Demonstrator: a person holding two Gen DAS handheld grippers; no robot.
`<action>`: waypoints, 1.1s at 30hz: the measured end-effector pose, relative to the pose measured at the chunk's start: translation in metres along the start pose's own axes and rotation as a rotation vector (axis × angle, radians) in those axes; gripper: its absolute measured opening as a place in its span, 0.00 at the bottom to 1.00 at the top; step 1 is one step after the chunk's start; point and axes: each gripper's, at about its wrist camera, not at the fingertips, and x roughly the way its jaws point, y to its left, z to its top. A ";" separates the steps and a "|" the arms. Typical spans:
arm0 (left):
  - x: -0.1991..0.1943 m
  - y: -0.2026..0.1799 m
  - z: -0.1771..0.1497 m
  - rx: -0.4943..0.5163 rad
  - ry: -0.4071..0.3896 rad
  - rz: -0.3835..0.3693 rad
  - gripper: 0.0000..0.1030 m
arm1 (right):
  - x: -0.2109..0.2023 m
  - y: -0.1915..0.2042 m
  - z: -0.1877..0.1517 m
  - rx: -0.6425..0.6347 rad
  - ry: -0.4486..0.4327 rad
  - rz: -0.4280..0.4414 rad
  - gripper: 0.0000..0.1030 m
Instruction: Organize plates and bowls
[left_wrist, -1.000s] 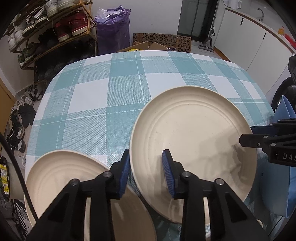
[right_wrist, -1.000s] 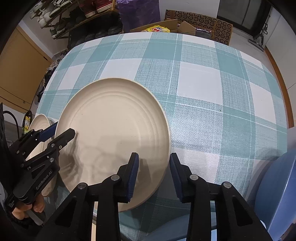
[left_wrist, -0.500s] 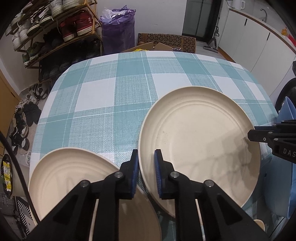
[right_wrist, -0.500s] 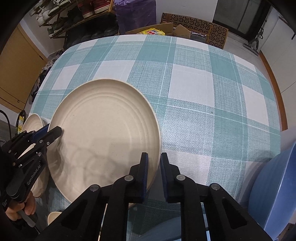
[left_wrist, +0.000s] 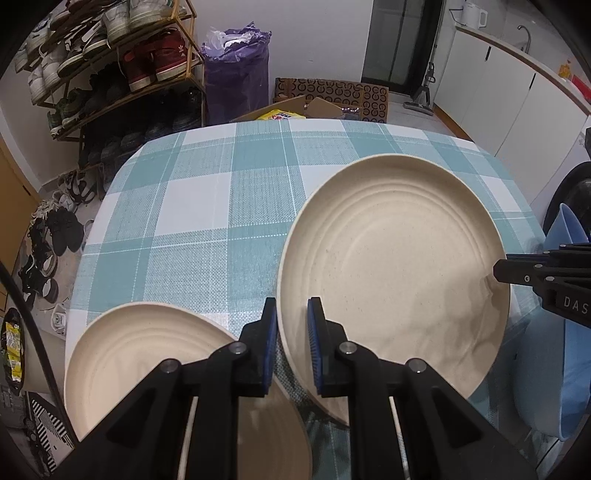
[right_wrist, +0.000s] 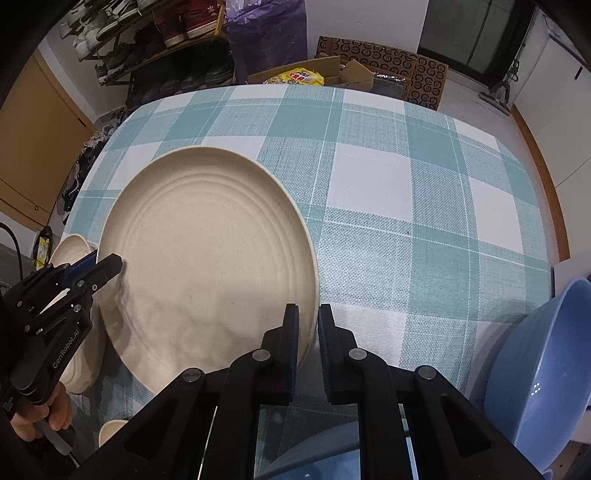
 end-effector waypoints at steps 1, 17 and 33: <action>-0.002 0.000 0.000 -0.001 -0.004 0.000 0.13 | -0.003 0.000 -0.001 0.000 -0.005 0.000 0.11; -0.064 -0.003 -0.001 0.000 -0.103 0.001 0.13 | -0.063 0.010 -0.018 -0.013 -0.098 0.010 0.11; -0.126 -0.002 -0.026 -0.006 -0.181 -0.001 0.13 | -0.130 0.028 -0.054 -0.036 -0.185 0.029 0.11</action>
